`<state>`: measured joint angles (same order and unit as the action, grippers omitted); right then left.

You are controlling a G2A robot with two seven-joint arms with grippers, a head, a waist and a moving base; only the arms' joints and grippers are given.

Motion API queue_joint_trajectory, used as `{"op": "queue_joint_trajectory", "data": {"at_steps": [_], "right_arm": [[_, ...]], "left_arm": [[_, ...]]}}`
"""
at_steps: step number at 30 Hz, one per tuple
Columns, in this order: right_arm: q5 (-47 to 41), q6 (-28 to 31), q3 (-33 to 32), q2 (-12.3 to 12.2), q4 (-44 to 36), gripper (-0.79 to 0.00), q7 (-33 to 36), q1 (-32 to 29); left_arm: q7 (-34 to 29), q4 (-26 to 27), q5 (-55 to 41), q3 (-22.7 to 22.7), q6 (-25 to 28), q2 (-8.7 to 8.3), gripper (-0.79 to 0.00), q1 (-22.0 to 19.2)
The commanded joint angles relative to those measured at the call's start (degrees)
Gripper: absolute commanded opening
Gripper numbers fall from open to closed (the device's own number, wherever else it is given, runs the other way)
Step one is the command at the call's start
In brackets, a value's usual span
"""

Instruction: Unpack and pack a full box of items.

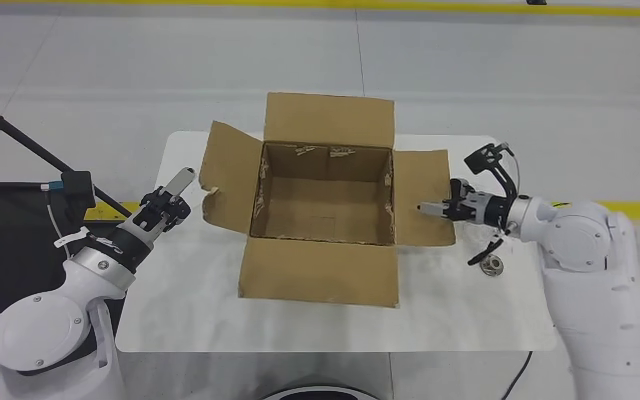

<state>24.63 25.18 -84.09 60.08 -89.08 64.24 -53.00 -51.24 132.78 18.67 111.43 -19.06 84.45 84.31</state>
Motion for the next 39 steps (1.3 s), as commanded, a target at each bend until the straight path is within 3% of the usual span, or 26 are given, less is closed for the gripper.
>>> {"op": "queue_joint_trajectory", "data": {"at_steps": [1, 24, 30, 39], "right_arm": [[0.03, -0.25, 0.83, -0.04, 0.27, 0.000, -0.12, 0.62], [-1.00, 0.81, 4.20, -1.13, 2.55, 0.000, -2.43, 4.23], [0.19, 3.25, -0.81, -2.44, -4.80, 0.000, -3.87, -0.88], [3.00, 7.98, -10.59, -4.29, -20.39, 0.000, -5.97, -14.06]], "left_arm": [[0.00, 0.00, 0.00, 0.00, 0.00, 0.00, 0.000, 0.00], [0.00, 0.00, 0.00, 0.00, 0.00, 0.00, 0.000, 0.00], [0.00, 0.00, 0.00, 0.00, 0.00, 0.00, 0.000, 0.00], [0.00, 0.00, 0.00, 0.00, 0.00, 0.00, 0.000, 0.00]]}}
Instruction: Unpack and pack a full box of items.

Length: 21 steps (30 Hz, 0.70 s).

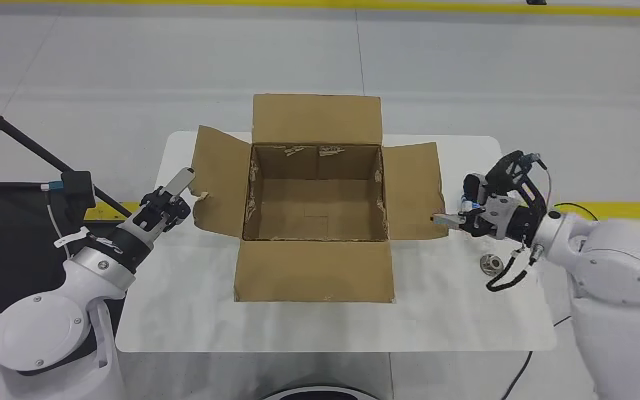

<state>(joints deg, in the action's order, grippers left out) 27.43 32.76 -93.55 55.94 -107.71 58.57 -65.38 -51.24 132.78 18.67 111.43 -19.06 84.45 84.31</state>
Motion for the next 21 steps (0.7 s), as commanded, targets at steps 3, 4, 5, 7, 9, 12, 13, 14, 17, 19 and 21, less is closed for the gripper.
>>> {"op": "queue_joint_trajectory", "data": {"at_steps": [3, 4, 5, 7, 9, 12, 13, 14, 17, 19, 21], "right_arm": [[1.19, 0.13, -2.63, -0.36, -4.28, 0.000, -0.58, -4.08], [1.19, 0.13, -2.63, -0.36, -4.28, 0.000, -0.58, -4.08], [1.19, 0.13, -2.63, -0.36, -4.28, 0.000, -0.58, -4.08], [1.19, 0.13, -2.63, -0.36, -4.28, 0.000, -0.58, -4.08], [1.19, 0.13, -2.63, -0.36, -4.28, 0.000, -0.58, -4.08], [1.19, 0.13, -2.63, -0.36, -4.28, 0.000, -0.58, -4.08], [1.19, 0.13, -2.63, -0.36, -4.28, 0.000, -0.58, -4.08], [1.19, 0.13, -2.63, -0.36, -4.28, 0.000, -0.58, -4.08], [1.19, 0.13, -2.63, -0.36, -4.28, 0.000, -0.58, -4.08], [1.19, 0.13, -2.63, -0.36, -4.28, 0.000, -0.58, -4.08], [1.19, 0.13, -2.63, -0.36, -4.28, 0.000, -0.58, -4.08]], "left_arm": [[0.00, 0.00, 0.00, 0.00, 0.00, 0.00, 0.000, 0.00], [0.00, 0.00, 0.00, 0.00, 0.00, 0.00, 0.000, 0.00], [0.00, 0.00, 0.00, 0.00, 0.00, 0.00, 0.000, 0.00], [0.00, 0.00, 0.00, 0.00, 0.00, 0.00, 0.000, 0.00], [0.00, 0.00, 0.00, 0.00, 0.00, 0.00, 0.000, 0.00], [0.00, 0.00, 0.00, 0.00, 0.00, 0.00, 0.000, 0.00], [0.00, 0.00, 0.00, 0.00, 0.00, 0.00, 0.000, 0.00], [0.00, 0.00, 0.00, 0.00, 0.00, 0.00, 0.000, 0.00], [0.00, 0.00, 0.00, 0.00, 0.00, 0.00, 0.000, 0.00], [0.00, 0.00, 0.00, 0.00, 0.00, 0.00, 0.000, 0.00], [0.00, 0.00, 0.00, 0.00, 0.00, 0.00, 0.000, 0.00]]}}
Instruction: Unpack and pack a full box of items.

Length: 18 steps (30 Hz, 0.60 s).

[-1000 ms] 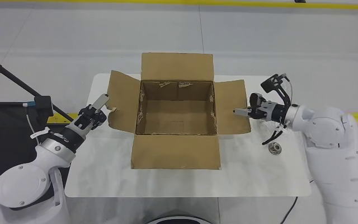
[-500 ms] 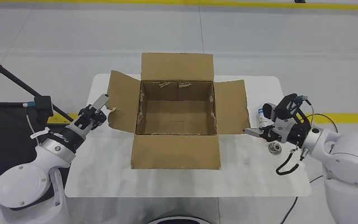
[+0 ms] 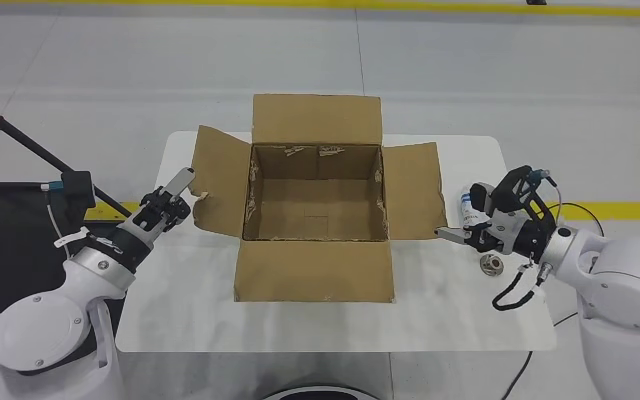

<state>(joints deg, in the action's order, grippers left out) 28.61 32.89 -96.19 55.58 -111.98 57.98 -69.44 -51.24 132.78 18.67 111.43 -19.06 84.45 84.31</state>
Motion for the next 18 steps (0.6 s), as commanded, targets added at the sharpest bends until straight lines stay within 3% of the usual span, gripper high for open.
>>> {"op": "queue_joint_trajectory", "data": {"at_steps": [1, 3, 13, 18], "right_arm": [[0.00, 0.00, 0.00, 0.00, -0.01, 0.000, 0.00, -0.01], [0.00, 0.00, 0.00, 0.00, -0.01, 0.000, 0.00, -0.01], [-1.36, 9.22, -2.26, -0.21, -1.48, 0.000, -13.61, -3.11], [-0.66, 11.42, -3.72, -0.57, -0.33, 0.000, -15.83, -3.93]], "left_arm": [[0.00, 0.00, 0.00, 0.00, 0.00, 0.00, 0.000, 0.00], [0.22, 0.00, -0.21, -0.09, 0.18, 0.00, 0.000, 0.05], [7.24, 1.72, -3.82, -2.42, 4.12, -0.43, 0.000, 3.44], [11.19, 1.86, -3.83, -3.89, 4.32, -0.65, 0.000, 4.11]]}}
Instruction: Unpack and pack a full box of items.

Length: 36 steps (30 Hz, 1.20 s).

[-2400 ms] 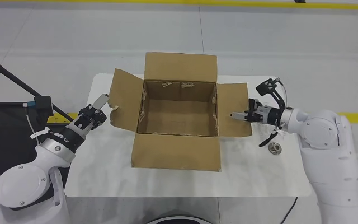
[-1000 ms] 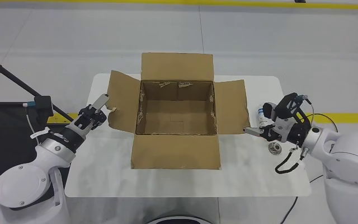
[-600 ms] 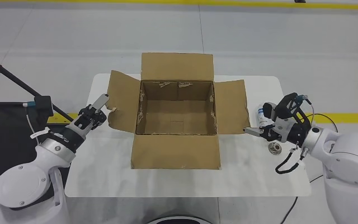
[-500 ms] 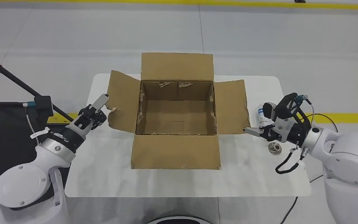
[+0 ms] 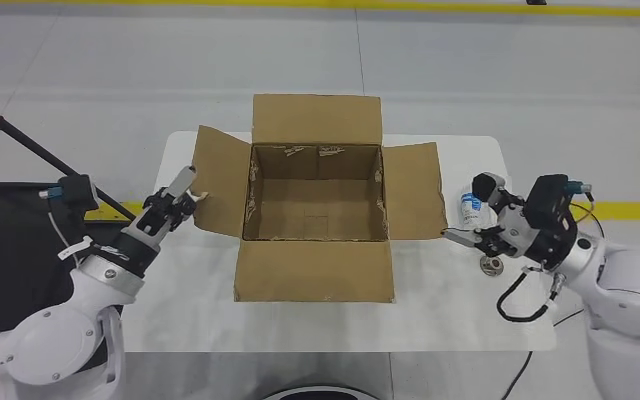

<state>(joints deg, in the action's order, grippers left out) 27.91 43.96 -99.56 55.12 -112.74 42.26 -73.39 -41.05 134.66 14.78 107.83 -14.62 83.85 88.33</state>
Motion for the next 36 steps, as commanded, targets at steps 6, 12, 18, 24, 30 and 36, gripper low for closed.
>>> {"op": "queue_joint_trajectory", "data": {"at_steps": [6, 12, 18, 24, 30, 36], "right_arm": [[-2.99, 4.10, -2.94, -0.82, 4.40, 0.000, -1.36, 0.69], [-12.35, 14.04, -4.42, -1.92, 8.31, 0.000, -2.23, 0.38], [-11.94, 14.04, -5.30, -2.98, 9.00, 0.000, -0.30, 0.00], [-11.94, 14.04, -5.30, -2.98, 9.00, 0.000, -0.30, 0.00], [-11.79, 13.83, -5.32, -2.98, 8.97, 0.000, -0.45, -0.01], [-3.15, 13.47, -6.95, -3.40, 10.34, 0.000, -1.30, 0.82]], "left_arm": [[3.41, -0.02, -0.53, -1.18, -0.57, -0.20, 0.000, 0.09], [3.41, -0.02, -0.53, -1.18, -0.57, -0.20, 0.000, 0.09], [3.41, -0.02, -0.53, -1.18, -0.57, -0.20, 0.000, 0.09], [3.41, -0.02, -0.53, -1.18, -0.57, -0.20, 0.000, 0.09], [3.59, -0.03, -0.53, -1.22, -0.41, -0.21, 0.000, 0.12], [8.23, -0.02, -1.37, -0.65, 0.38, -0.39, 0.000, 1.53]]}}
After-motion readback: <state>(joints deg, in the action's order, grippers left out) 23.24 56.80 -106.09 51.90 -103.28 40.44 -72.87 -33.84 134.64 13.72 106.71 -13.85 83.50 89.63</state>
